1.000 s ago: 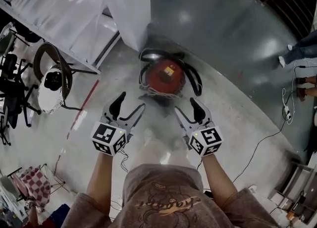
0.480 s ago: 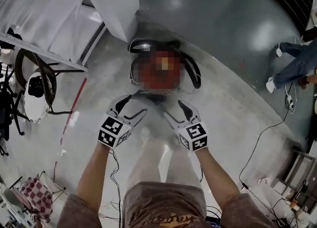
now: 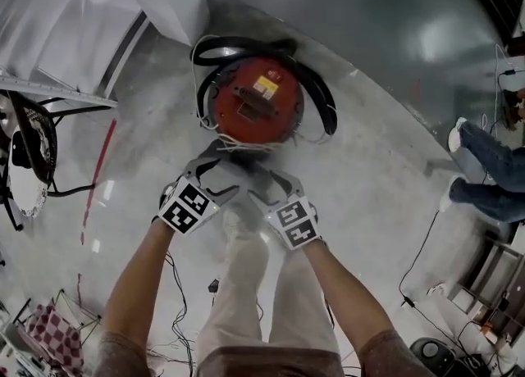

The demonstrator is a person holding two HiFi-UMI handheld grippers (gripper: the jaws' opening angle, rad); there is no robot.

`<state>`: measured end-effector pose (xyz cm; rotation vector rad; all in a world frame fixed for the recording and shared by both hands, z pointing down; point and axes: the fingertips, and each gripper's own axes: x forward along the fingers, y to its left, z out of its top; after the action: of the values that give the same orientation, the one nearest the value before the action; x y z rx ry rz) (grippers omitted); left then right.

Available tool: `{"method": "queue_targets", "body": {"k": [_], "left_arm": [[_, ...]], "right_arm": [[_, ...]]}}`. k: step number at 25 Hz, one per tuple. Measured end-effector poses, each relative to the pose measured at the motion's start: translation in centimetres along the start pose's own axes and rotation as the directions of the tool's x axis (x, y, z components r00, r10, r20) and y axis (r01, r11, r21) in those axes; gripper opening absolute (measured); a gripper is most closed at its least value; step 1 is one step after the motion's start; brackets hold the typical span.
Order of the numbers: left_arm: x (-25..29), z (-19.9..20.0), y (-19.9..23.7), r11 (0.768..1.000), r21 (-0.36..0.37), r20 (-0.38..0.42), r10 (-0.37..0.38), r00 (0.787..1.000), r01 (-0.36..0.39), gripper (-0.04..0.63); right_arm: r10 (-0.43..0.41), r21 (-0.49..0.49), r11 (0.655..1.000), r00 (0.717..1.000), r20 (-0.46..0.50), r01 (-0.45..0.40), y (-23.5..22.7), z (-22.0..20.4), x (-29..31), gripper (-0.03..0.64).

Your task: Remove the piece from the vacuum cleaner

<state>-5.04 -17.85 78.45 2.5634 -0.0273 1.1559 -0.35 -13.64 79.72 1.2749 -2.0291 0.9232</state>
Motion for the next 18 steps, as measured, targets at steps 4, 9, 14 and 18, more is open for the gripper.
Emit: {"method": "queue_targets", "body": {"k": [4,9,14,18], "left_arm": [[4.1,-2.2,1.7,0.998,0.057,-0.058,-0.028,0.998,0.031,0.302],[7.8,-5.0,2.3,0.993,0.096,-0.141,-0.056,0.988,0.070,0.302],[9.1,-5.5,3.5,0.985,0.154,-0.158,-0.051,0.986,0.075,0.283],[10.3,-5.8,2.9,0.979,0.170,-0.181,-0.081,0.980,0.113,0.201]], "right_arm": [[0.008,-0.018,1.000,0.999,-0.054,-0.009,-0.9,-2.8,4.0,0.261],[0.027,-0.052,0.998,0.995,-0.097,-0.033,-2.1,-6.1,6.9,0.261],[0.036,-0.091,0.995,0.993,-0.113,-0.047,-2.1,-6.3,8.9,0.251],[0.036,-0.083,0.995,0.991,-0.126,-0.046,-2.2,-6.7,9.3,0.183]]}}
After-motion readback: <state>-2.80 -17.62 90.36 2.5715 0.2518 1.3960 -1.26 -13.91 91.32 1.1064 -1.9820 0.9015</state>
